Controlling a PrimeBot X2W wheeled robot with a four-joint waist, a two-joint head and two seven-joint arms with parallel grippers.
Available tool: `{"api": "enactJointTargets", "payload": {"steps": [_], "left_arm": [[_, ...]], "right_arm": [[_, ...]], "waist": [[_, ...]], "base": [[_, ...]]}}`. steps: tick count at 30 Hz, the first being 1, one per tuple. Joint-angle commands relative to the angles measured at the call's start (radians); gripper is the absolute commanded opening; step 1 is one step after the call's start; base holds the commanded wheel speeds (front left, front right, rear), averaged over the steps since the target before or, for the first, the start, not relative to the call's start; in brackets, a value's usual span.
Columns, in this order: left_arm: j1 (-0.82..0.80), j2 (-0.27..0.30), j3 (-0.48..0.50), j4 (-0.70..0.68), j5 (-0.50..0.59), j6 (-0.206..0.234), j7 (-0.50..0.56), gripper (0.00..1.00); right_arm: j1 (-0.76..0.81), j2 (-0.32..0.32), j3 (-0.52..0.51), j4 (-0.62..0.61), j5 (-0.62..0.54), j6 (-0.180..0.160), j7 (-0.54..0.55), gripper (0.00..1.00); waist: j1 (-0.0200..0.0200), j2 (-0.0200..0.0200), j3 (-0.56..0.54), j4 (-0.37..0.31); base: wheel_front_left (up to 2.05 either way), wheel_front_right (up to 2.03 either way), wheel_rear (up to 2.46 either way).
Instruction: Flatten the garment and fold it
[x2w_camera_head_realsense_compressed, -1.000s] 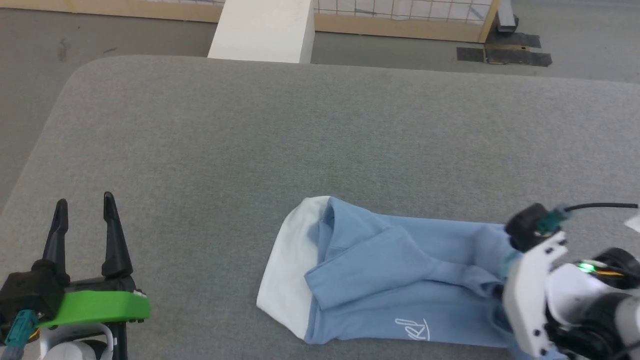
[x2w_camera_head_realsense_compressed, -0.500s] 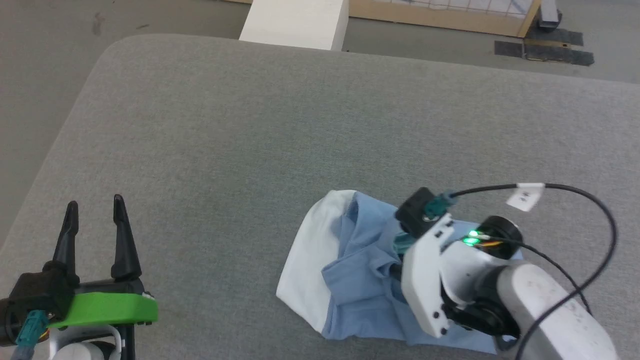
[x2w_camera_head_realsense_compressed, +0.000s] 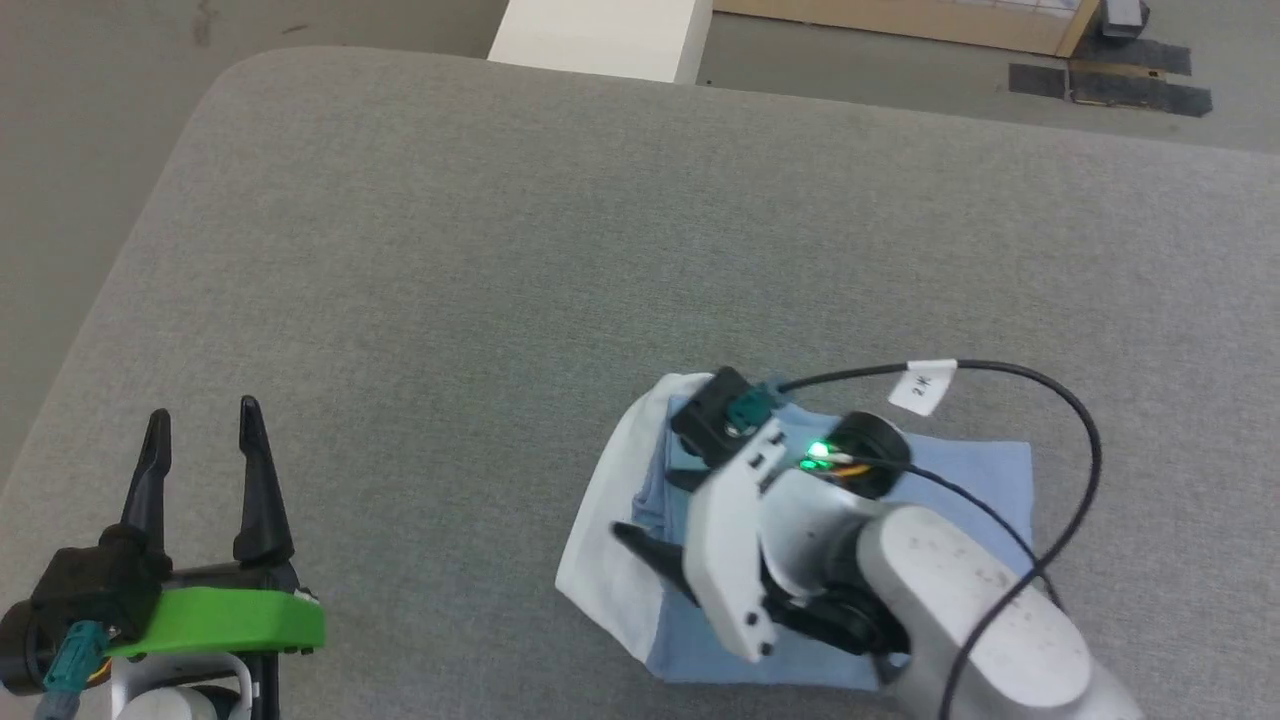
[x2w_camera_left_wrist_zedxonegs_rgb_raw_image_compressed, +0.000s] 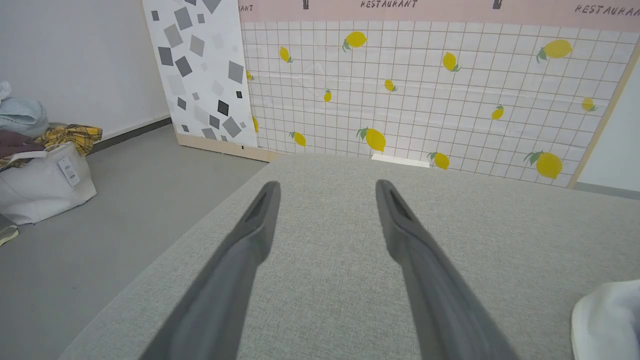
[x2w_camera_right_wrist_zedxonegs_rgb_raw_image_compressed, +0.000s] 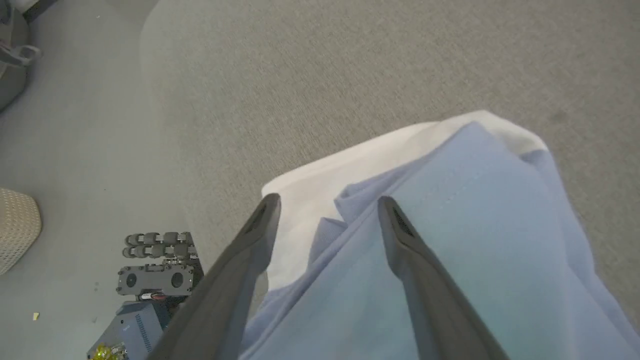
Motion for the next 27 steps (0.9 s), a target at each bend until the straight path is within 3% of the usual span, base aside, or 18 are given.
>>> {"api": "enactJointTargets", "payload": {"steps": [1,6,11,18,27], "left_arm": [[-0.014,-0.009,0.005,0.0,0.009,-0.006,-0.005,1.0],[-0.009,-0.005,0.017,0.003,0.014,-0.009,-0.005,1.0],[0.002,0.001,0.028,-0.002,0.021,-0.009,-0.005,1.0],[0.028,0.006,0.037,-0.013,0.025,-0.007,-0.005,1.0],[0.03,0.005,0.024,-0.016,0.032,-0.002,-0.005,1.0]], "right_arm": [[-0.029,0.019,0.01,-0.004,0.024,-0.002,-0.02,1.0],[-0.064,0.03,0.005,-0.05,0.069,-0.002,-0.089,1.0],[-0.042,-0.061,-0.116,-0.103,-0.026,-0.002,-0.119,1.0],[0.163,-0.193,-0.354,-0.193,-0.204,-0.002,0.009,1.0],[0.353,-0.202,-0.4,-0.19,-0.234,-0.002,0.115,1.0]], "waist": [[0.0,0.0,-0.005,-0.011],[0.0,0.0,-0.03,-0.044],[0.0,0.0,-0.06,-0.077],[0.0,0.0,-0.079,-0.118],[0.0,0.0,-0.066,-0.133]], "base": [[0.0,0.0,0.0],[0.0,0.0,0.0],[0.0,0.0,0.0],[0.0,0.0,0.0],[0.0,0.0,0.0]]}}
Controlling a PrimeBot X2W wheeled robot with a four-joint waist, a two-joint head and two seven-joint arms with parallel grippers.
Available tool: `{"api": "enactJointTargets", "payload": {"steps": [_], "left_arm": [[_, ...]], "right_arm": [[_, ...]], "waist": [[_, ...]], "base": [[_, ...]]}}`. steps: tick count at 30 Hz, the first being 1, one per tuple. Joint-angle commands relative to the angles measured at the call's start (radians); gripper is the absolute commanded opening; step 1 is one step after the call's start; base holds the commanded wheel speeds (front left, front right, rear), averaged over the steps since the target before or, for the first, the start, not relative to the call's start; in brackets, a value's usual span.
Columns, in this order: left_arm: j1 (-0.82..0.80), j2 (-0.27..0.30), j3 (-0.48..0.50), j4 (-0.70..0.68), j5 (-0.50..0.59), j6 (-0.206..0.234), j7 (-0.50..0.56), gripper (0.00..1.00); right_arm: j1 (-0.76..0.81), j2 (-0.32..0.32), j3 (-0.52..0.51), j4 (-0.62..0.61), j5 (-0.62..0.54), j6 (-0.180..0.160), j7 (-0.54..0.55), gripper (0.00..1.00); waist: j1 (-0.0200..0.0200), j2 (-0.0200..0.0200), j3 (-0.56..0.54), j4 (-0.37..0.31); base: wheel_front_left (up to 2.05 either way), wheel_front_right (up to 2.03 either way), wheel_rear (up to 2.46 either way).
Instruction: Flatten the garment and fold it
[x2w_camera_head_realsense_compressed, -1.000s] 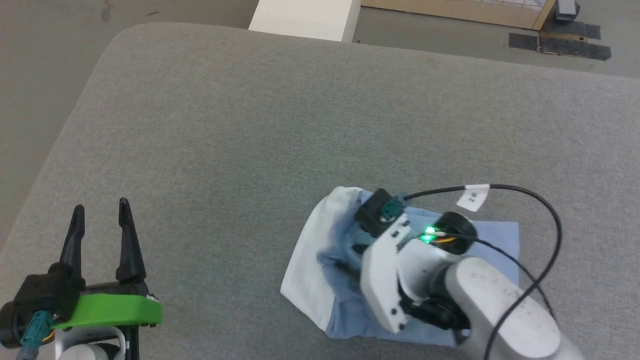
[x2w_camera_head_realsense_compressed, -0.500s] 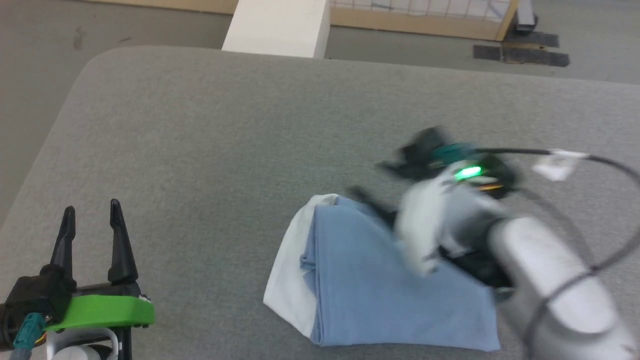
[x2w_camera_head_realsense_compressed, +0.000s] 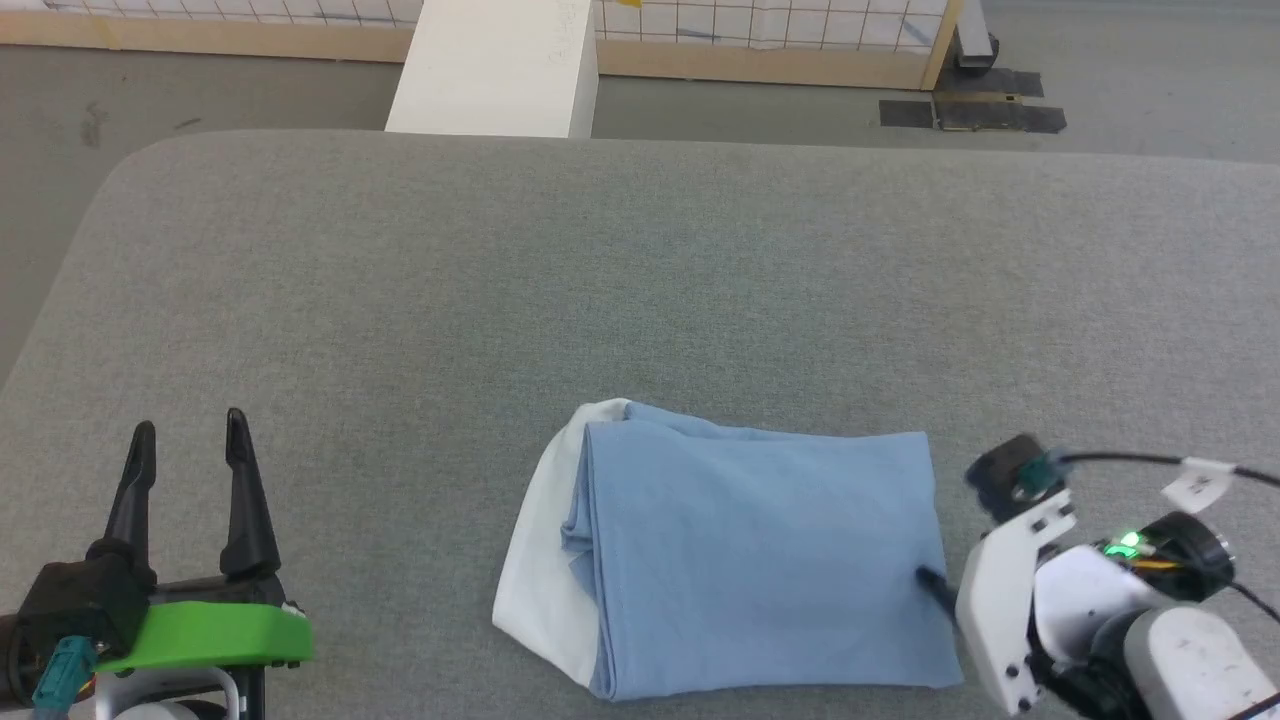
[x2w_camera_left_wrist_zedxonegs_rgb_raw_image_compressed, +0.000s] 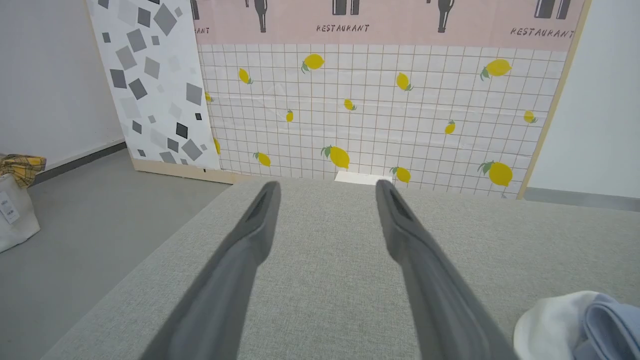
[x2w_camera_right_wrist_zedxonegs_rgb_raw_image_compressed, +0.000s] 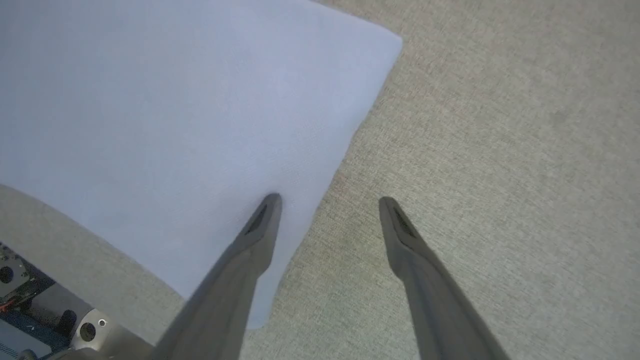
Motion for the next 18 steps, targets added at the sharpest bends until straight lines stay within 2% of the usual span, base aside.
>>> {"api": "enactJointTargets", "payload": {"steps": [1,10,11,12,13,18], "left_arm": [[0.003,0.002,-0.001,0.001,0.014,0.002,-0.005,1.0],[-0.004,0.004,-0.009,0.009,0.016,0.004,-0.005,1.0],[-0.003,0.005,-0.01,0.01,0.016,0.004,-0.005,1.0],[-0.003,0.006,-0.01,0.01,0.015,0.005,-0.005,1.0],[-0.002,0.007,-0.011,0.01,0.015,0.005,-0.005,1.0],[-0.001,0.011,-0.008,0.001,0.01,0.01,-0.004,1.0]], "right_arm": [[0.009,0.001,0.016,0.012,-0.008,-0.002,0.0,1.0],[-0.03,0.035,0.066,0.16,0.011,-0.002,-0.077,1.0],[-0.038,0.038,0.071,0.181,0.013,-0.002,-0.084,0.47],[-0.043,0.041,0.072,0.195,0.019,-0.002,-0.093,0.16],[-0.052,0.042,0.073,0.21,0.024,-0.002,-0.106,0.0],[-0.094,0.021,0.082,0.236,0.041,-0.002,-0.159,0.0]], "waist": [[0.0,-0.0001,0.004,0.001],[0.0,-0.0001,0.012,0.001],[0.0,-0.0001,0.012,0.001],[0.0,-0.0001,0.013,0.0],[0.0,-0.0001,0.014,0.0],[0.0,-0.0001,0.026,-0.034]], "base": [[0.0,0.0,0.0],[0.0,0.0,0.0],[0.0,0.0,0.0],[0.0,0.0,0.0],[0.0,0.0,0.0],[0.0,0.0,0.0]]}}
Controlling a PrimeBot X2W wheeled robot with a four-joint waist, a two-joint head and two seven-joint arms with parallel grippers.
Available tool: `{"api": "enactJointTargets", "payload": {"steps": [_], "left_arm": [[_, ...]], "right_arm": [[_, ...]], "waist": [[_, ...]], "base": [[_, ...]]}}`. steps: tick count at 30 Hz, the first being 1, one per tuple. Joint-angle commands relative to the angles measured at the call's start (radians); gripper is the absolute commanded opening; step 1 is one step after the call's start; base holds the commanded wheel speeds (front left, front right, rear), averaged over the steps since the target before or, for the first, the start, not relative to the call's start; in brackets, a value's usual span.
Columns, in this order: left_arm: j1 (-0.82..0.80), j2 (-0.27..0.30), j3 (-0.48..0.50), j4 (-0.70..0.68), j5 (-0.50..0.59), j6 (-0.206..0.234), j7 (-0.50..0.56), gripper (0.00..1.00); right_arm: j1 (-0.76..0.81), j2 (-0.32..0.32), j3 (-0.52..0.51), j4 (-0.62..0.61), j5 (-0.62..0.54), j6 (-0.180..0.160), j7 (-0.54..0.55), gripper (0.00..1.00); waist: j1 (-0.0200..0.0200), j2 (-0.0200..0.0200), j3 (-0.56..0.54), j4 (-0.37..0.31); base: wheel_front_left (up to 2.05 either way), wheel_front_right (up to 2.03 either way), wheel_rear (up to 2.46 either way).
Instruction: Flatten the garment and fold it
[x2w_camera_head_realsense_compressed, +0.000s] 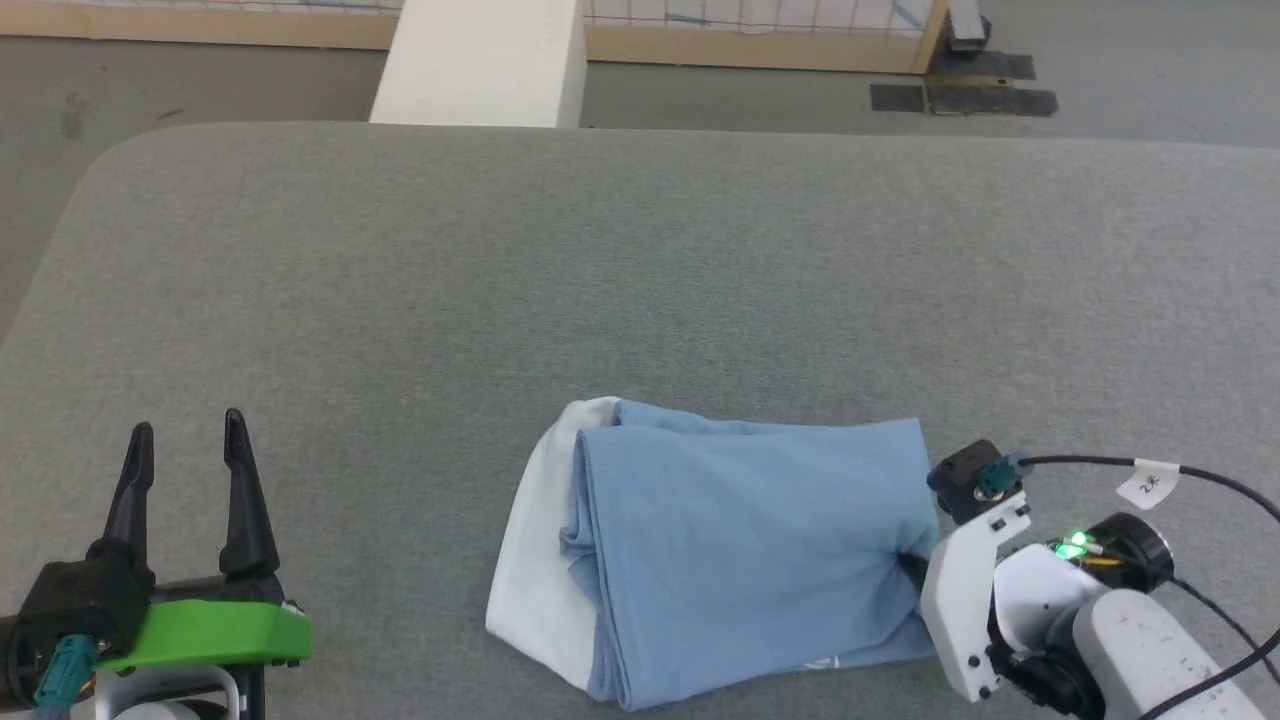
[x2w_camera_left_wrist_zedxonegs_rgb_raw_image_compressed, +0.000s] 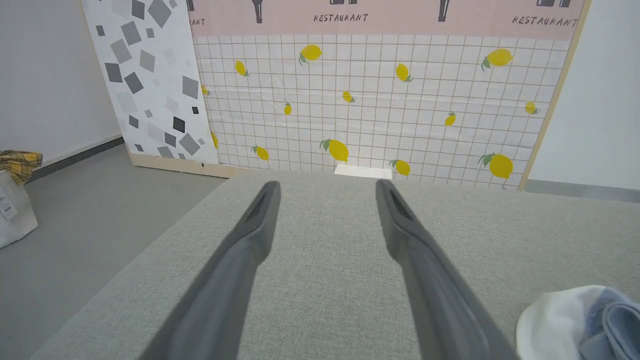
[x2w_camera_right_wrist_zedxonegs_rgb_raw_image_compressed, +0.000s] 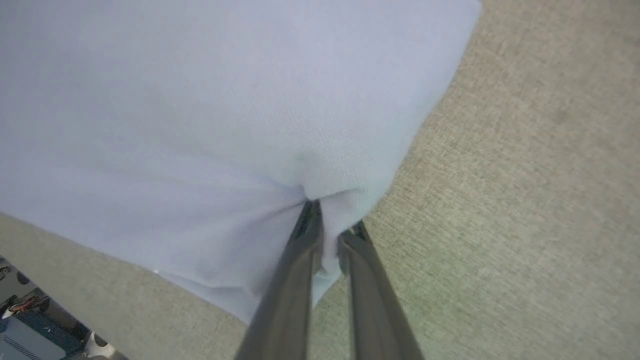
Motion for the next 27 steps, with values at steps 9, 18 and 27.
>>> {"api": "enactJointTargets", "payload": {"steps": [9,18,27], "left_arm": [[0.009,0.019,0.052,-0.079,-0.013,0.031,-0.004,1.0],[-0.013,0.085,0.091,-0.192,-0.009,0.038,0.053,1.0],[-0.047,0.155,0.122,-0.315,-0.001,0.042,0.145,1.0]], "right_arm": [[-0.1,-0.175,0.037,-0.025,0.065,-0.002,-0.011,0.0],[-0.231,-0.317,-0.039,0.089,0.083,-0.002,-0.078,0.0],[-0.364,-0.328,-0.207,0.308,0.025,-0.002,-0.17,0.0]], "waist": [[0.0,0.0,0.078,-0.219],[0.0,0.0,0.2,-0.395],[0.0,0.0,0.345,-0.4]], "base": [[0.0,0.0,0.0],[0.0,0.0,0.0],[0.0,0.0,0.0]]}}
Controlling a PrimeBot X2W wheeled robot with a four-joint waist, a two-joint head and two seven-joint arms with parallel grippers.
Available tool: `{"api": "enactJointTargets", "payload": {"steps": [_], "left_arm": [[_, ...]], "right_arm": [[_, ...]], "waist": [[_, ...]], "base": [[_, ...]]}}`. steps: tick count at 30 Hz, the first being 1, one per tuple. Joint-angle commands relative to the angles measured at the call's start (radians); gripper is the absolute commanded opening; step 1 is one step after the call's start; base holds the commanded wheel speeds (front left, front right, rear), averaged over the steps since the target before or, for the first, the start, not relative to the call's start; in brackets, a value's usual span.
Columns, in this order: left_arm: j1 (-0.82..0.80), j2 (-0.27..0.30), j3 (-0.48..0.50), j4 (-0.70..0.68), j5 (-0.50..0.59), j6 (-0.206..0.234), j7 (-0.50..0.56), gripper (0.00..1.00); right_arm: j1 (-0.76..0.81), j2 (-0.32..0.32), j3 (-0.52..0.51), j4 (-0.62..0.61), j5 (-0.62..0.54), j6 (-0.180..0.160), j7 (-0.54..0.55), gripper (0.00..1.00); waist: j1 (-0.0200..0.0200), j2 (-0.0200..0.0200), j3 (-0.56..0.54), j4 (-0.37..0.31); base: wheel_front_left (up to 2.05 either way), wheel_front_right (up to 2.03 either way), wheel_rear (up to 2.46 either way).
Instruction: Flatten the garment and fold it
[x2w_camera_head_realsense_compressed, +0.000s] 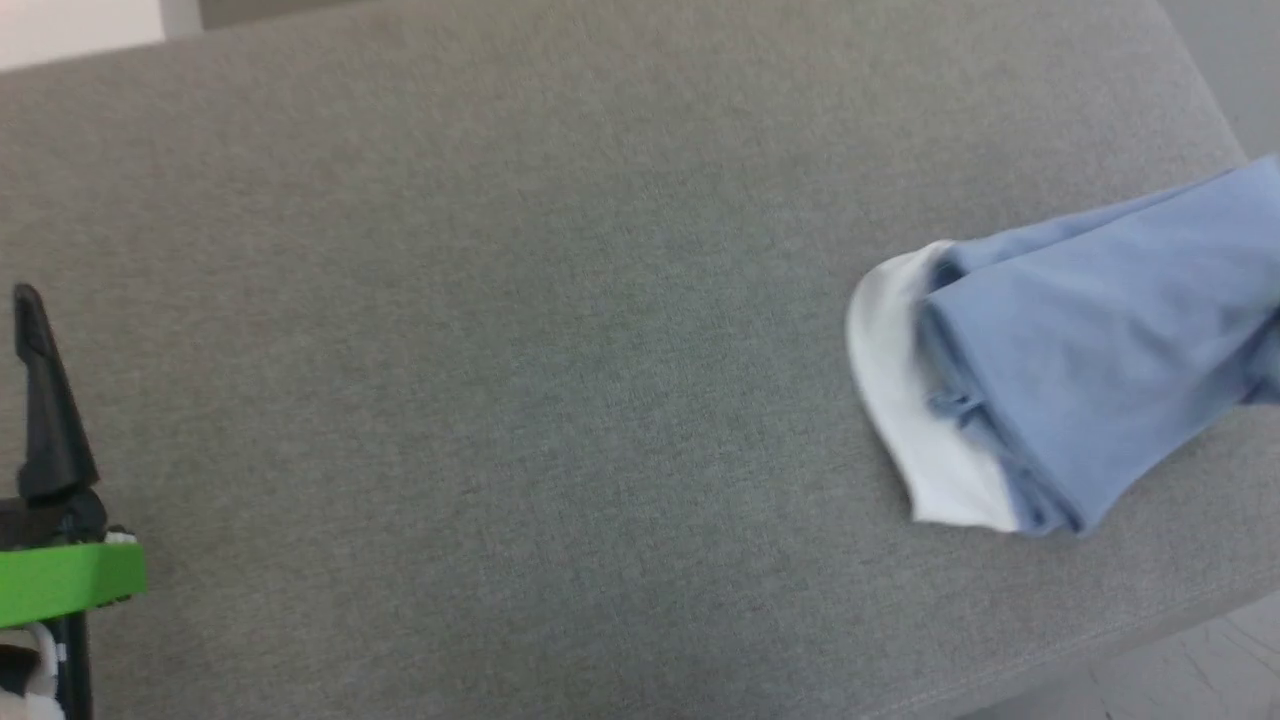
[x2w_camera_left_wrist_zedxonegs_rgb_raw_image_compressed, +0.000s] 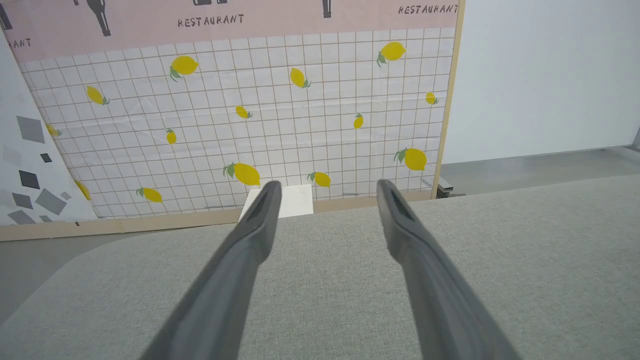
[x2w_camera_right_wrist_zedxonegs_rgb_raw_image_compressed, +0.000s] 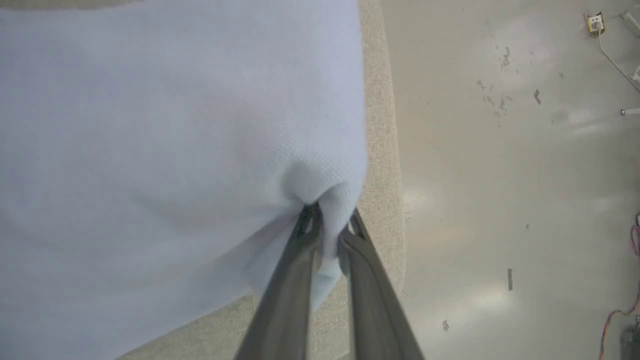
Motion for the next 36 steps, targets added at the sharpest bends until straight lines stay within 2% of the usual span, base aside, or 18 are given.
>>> {"api": "enactJointTargets", "payload": {"steps": [1,7,8,9,10,14,17,25,28,32,36], "left_arm": [[-0.019,0.017,0.011,-0.016,0.009,0.005,0.01,1.0],[-0.023,0.035,0.03,-0.051,0.001,0.009,0.035,1.0],[-0.022,0.035,0.03,-0.052,0.0,0.01,0.035,1.0],[-0.022,0.034,0.029,-0.051,-0.001,0.011,0.034,1.0],[-0.021,0.033,0.029,-0.049,-0.001,0.012,0.034,1.0],[-0.021,0.027,0.021,-0.033,-0.004,0.015,0.025,1.0],[-0.021,0.019,0.013,-0.017,-0.005,0.018,0.013,1.0],[-0.017,-0.025,-0.008,0.06,-0.023,0.029,-0.046,1.0],[-0.014,-0.043,-0.019,0.101,-0.031,0.031,-0.068,1.0],[0.001,-0.065,-0.039,0.151,-0.031,0.036,-0.08,1.0],[0.014,-0.081,-0.054,0.189,-0.025,0.045,-0.088,1.0]], "right_arm": [[-0.037,0.014,-0.047,0.036,-0.017,-0.002,-0.019,0.0],[-0.101,0.053,-0.24,0.173,-0.123,-0.002,-0.048,0.0],[-0.107,0.059,-0.269,0.19,-0.141,-0.002,-0.044,0.06],[-0.111,0.066,-0.298,0.206,-0.166,-0.002,-0.037,0.41],[-0.114,0.069,-0.324,0.216,-0.188,-0.002,-0.031,1.0],[-0.134,0.097,-0.415,0.2,-0.27,-0.002,-0.04,1.0],[-0.149,0.113,-0.435,0.154,-0.297,-0.002,-0.052,1.0],[-0.196,0.185,-0.407,-0.095,-0.215,-0.002,-0.209,1.0],[-0.197,0.253,-0.407,-0.216,-0.142,-0.002,-0.312,1.0],[-0.165,0.341,-0.378,-0.365,-0.102,-0.002,-0.428,1.0],[-0.1,0.425,-0.327,-0.479,-0.128,-0.002,-0.524,1.0]], "waist": [[-0.0001,-0.0001,0.125,-0.03],[-0.0001,-0.0001,0.178,0.0],[-0.0001,-0.0001,0.18,0.004],[-0.0001,-0.0001,0.181,0.008],[-0.0001,-0.0001,0.181,0.01],[-0.0001,-0.0001,0.165,0.02],[-0.0001,-0.0001,0.141,0.025],[-0.0001,-0.0001,0.02,0.059],[-0.0001,-0.0001,-0.036,0.086],[-0.0001,-0.0001,-0.106,0.13],[-0.0001,-0.0001,-0.167,0.176]], "base": [[0.0,0.0,0.0],[0.0,0.0,0.0],[0.0,0.0,0.0],[0.0,0.0,0.0],[0.0,0.0,0.0],[0.0,0.0,0.0],[0.0,0.0,0.0],[0.0,0.0,0.0],[0.0,0.0,0.0],[0.0,0.0,0.0],[0.0,0.0,0.0]]}}
